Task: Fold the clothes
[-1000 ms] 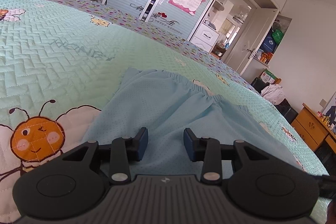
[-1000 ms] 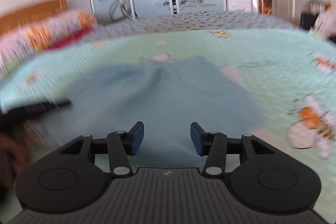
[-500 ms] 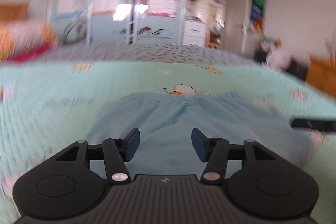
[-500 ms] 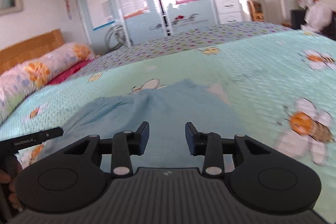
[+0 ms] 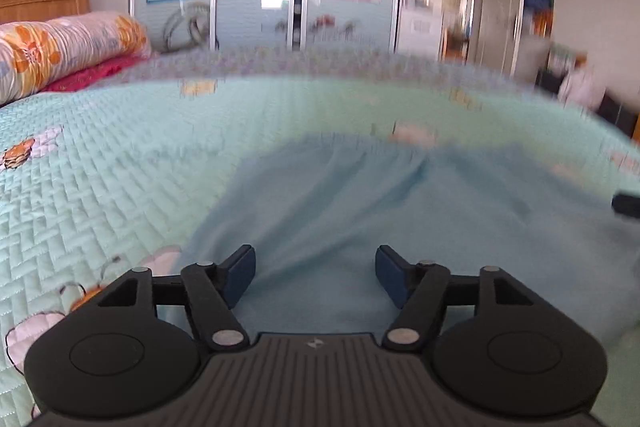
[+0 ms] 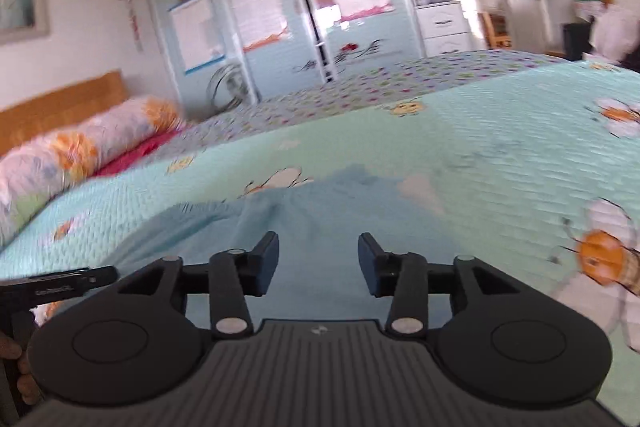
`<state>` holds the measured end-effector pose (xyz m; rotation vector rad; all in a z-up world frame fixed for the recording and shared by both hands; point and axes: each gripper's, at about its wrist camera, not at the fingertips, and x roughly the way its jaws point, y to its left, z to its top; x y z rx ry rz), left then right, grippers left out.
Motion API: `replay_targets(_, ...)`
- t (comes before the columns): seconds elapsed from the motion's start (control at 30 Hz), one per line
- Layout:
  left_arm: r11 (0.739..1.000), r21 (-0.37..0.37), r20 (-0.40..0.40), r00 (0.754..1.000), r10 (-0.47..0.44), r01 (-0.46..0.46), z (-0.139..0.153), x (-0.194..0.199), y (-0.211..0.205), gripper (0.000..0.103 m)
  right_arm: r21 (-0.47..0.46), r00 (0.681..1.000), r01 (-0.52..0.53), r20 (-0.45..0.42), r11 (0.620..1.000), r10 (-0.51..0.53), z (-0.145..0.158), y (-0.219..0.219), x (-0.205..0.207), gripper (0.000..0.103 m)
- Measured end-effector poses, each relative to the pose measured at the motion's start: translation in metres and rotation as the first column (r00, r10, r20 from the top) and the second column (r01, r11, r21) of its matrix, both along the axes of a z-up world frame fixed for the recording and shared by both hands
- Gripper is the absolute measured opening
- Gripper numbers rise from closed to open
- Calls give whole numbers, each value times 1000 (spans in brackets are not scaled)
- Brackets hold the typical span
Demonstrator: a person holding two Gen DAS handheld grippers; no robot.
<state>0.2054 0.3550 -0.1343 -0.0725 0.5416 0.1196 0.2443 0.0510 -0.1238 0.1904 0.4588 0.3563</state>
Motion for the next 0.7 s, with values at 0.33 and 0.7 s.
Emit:
replay_targets(0.33,999,31,-134,990,30,-26,25,-48,-24,70,15,984,179,10,984,-179,-4,-25,-72,43)
replay_targets(0.7,1000,28,-172,985,11,-7,71,-127,-54,70,-67,996,-21,-85,998,15,8,29,-190,58)
